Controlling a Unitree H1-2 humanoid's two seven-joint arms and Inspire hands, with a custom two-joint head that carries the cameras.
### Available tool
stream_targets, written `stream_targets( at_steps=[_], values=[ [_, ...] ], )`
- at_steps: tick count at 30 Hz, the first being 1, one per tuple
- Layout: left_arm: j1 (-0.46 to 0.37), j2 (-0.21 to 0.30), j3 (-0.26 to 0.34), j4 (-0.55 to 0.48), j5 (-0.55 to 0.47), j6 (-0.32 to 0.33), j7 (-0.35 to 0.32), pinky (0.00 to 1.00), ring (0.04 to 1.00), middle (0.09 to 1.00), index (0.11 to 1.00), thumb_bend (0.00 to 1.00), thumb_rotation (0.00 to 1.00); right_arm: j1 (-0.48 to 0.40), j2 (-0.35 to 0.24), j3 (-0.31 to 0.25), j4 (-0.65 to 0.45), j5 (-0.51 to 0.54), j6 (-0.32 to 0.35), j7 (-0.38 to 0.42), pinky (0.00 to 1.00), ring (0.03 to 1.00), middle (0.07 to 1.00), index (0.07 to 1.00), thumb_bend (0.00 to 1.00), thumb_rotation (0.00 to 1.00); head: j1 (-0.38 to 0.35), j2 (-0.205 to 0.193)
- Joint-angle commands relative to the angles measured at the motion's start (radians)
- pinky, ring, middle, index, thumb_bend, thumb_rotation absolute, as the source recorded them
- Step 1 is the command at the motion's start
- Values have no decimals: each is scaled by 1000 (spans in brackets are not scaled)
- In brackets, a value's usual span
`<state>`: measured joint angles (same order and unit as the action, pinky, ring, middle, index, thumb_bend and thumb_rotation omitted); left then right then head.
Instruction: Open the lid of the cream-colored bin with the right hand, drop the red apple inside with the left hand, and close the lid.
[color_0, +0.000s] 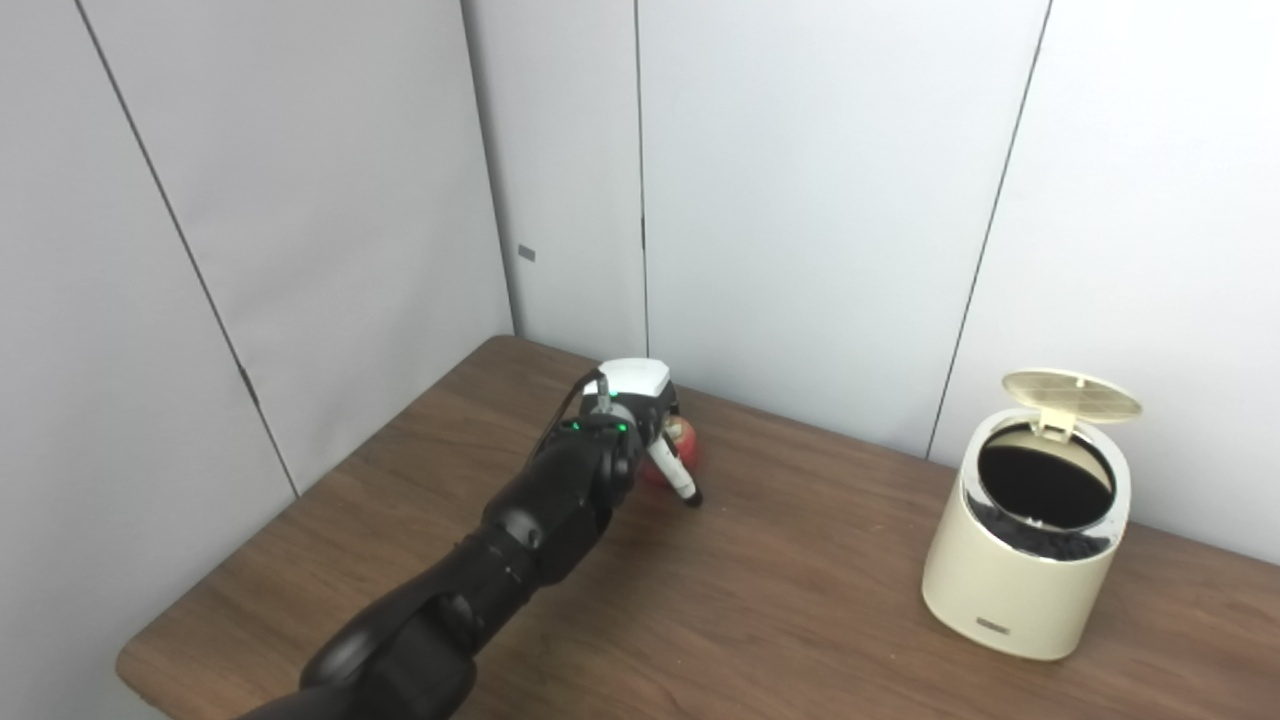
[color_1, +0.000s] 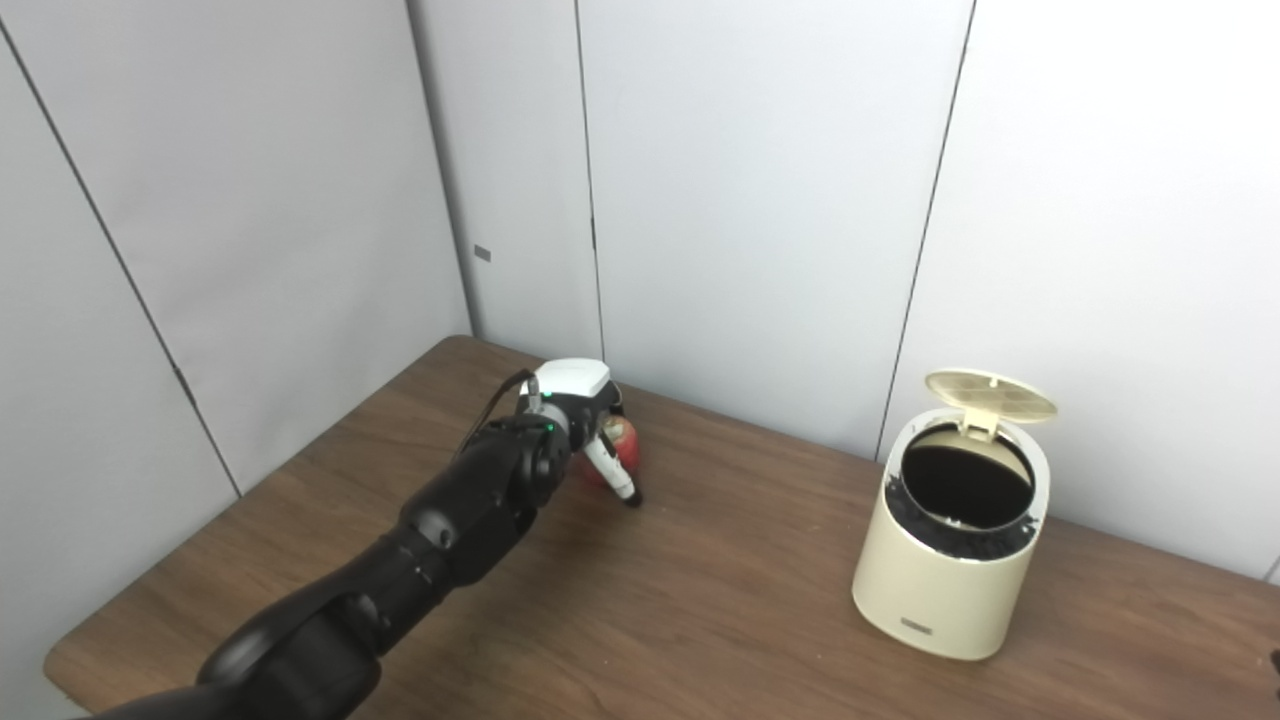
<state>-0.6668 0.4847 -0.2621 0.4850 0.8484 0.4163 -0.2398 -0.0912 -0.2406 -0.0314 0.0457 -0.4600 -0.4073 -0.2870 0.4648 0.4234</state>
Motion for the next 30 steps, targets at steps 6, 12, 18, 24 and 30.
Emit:
stream_targets(
  at_steps=[6, 12, 18, 24, 30],
  values=[
    [-13, 10, 10, 13, -40, -53, 136, 291, 381, 483, 483, 525, 0, 8, 17, -4, -19, 9, -4, 4, 530, 741, 798, 795, 598, 1000, -5, 2],
    [-14, 8, 5, 18, -61, -41, 151, 277, 367, 482, 482, 523, 0, 7, 20, -8, -16, 7, -8, 7, 530, 737, 799, 797, 589, 1000, -11, 5],
    [-8, 14, -6, 2, -59, -31, 149, 282, 375, 479, 484, 524, 0, 10, 28, -7, -29, 2, 2, 11, 538, 745, 797, 793, 597, 1000, -41, 10],
    [24, 13, 12, -98, -76, -43, 158, 268, 384, 477, 509, 506, 0, 17, 47, -1, -62, 13, 26, 31, 554, 750, 790, 778, 546, 992, -106, 22],
    [118, 8, 74, -289, -148, -153, 216, 273, 381, 481, 505, 501, 0, 25, 98, 3, -118, -6, 88, 35, 565, 744, 783, 754, 294, 789, -250, 33]
  ],
)
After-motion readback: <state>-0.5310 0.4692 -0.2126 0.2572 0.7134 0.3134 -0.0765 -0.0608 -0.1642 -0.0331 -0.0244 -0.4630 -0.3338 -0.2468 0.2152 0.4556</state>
